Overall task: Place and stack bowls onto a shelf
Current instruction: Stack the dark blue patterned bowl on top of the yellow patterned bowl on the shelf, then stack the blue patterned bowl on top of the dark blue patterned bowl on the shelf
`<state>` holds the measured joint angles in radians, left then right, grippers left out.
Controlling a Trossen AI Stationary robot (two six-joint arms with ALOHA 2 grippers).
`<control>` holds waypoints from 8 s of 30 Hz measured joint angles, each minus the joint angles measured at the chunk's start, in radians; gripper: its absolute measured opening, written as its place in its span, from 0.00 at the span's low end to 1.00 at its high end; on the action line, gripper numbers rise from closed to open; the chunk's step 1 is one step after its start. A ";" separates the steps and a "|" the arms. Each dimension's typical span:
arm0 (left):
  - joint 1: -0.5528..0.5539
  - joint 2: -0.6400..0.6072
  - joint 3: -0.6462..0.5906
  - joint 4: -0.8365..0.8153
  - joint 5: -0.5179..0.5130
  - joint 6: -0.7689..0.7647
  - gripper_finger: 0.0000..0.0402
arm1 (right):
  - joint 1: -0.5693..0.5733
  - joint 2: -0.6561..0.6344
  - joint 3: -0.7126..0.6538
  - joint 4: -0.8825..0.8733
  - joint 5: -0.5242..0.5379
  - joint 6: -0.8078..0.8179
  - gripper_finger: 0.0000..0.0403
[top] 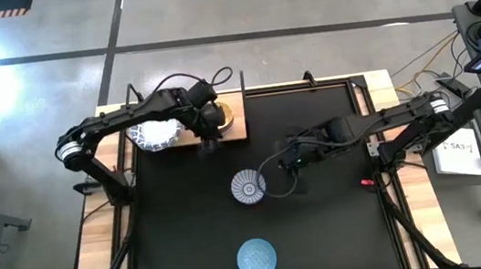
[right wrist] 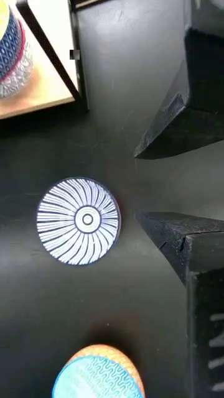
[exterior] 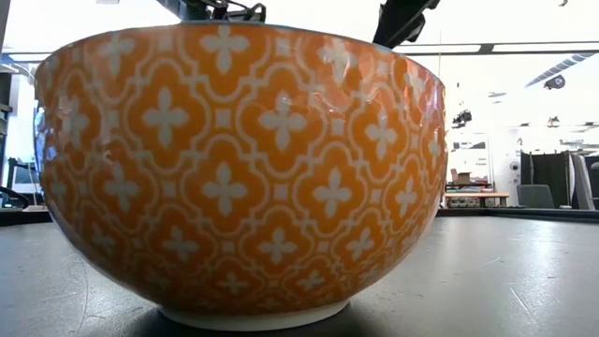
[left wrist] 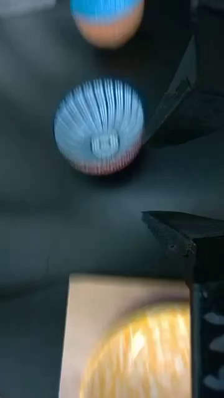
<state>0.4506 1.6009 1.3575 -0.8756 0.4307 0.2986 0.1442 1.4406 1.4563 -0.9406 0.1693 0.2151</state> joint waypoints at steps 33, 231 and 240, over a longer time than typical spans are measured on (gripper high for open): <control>-0.286 -0.501 -0.405 0.389 -0.190 -0.286 0.38 | 0.087 0.421 0.000 0.226 -0.043 -0.320 0.34; 0.050 -0.203 -0.112 0.074 -0.165 0.082 0.35 | -0.011 0.165 0.127 -0.046 -0.282 -0.042 0.34; -0.068 -0.256 -0.198 0.091 -0.027 -0.086 0.35 | 0.104 0.180 0.124 0.092 -0.275 0.042 0.34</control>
<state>0.3822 1.3451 1.1596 -0.7846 0.4041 0.2124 0.2480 1.6202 1.5803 -0.8487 -0.1059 0.2576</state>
